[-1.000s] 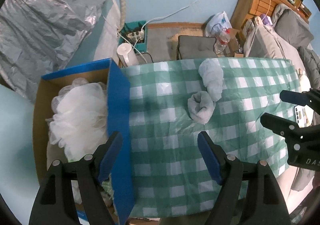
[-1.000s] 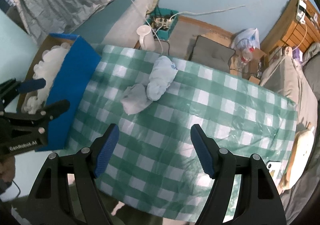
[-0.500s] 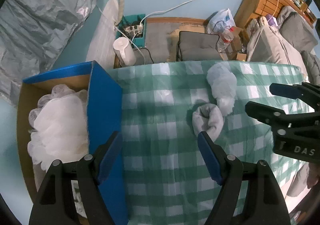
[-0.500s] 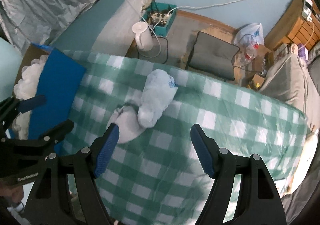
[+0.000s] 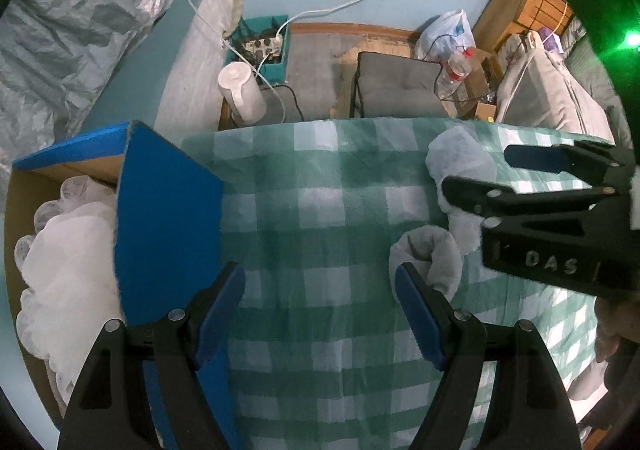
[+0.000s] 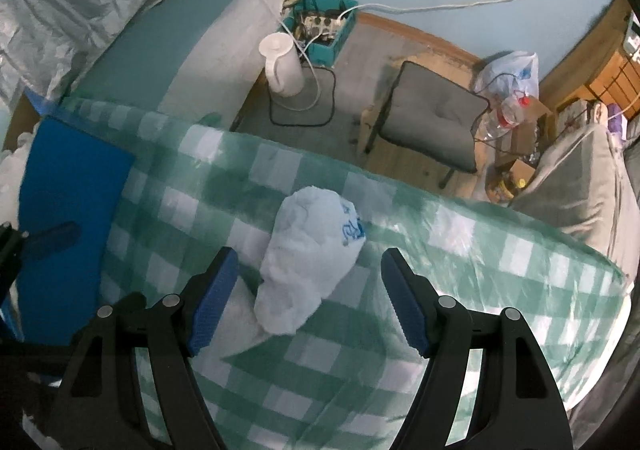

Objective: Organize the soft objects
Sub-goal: 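Grasp the grey sock with the left tool while the right tool grasps the white sock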

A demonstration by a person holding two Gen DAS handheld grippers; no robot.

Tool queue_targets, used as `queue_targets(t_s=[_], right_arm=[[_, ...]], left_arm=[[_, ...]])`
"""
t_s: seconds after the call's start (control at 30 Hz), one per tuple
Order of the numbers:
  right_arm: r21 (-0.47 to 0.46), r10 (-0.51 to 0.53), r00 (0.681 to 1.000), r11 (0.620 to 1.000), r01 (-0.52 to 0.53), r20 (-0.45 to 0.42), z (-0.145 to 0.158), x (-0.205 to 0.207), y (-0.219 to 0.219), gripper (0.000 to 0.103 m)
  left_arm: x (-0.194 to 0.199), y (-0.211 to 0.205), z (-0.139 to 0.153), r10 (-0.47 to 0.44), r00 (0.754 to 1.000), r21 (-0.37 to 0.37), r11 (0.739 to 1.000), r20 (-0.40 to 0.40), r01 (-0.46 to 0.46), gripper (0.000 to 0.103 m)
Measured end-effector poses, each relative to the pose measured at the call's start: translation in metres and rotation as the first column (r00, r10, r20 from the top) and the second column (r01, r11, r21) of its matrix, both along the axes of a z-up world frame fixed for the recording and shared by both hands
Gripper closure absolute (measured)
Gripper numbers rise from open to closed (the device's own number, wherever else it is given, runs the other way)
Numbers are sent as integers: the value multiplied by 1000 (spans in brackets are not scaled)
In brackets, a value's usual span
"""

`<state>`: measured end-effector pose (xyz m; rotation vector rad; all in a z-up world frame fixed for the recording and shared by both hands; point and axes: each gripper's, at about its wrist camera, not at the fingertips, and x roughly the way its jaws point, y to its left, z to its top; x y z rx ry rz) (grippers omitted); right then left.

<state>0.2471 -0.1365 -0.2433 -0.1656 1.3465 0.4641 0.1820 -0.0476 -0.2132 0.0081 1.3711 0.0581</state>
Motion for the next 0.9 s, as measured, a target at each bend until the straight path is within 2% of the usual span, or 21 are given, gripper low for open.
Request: queue_targets(t_s=[0.3, 0.33, 0.37, 0.5, 0.9], right_arm=[[-37, 17, 999, 999, -18, -31, -18, 6, 10, 31], [-44, 17, 999, 999, -19, -34, -20, 7, 10, 35], [-47, 19, 999, 999, -21, -42, -22, 7, 9, 46], [-42, 19, 999, 999, -21, -37, -20, 4, 3, 50], [-19, -54, 998, 998, 53, -22, -9, -25, -44, 51]], left_arm=[[10, -8, -13, -48, 999, 10, 999, -21, 49, 24], [11, -8, -13, -50, 999, 9, 999, -21, 50, 24], [10, -8, -13, -51, 999, 5, 999, -20, 51, 24], [10, -7, -11, -61, 998, -17, 998, -18, 60, 24], [12, -33, -12, -139, 990, -95, 986, -11, 138, 23]])
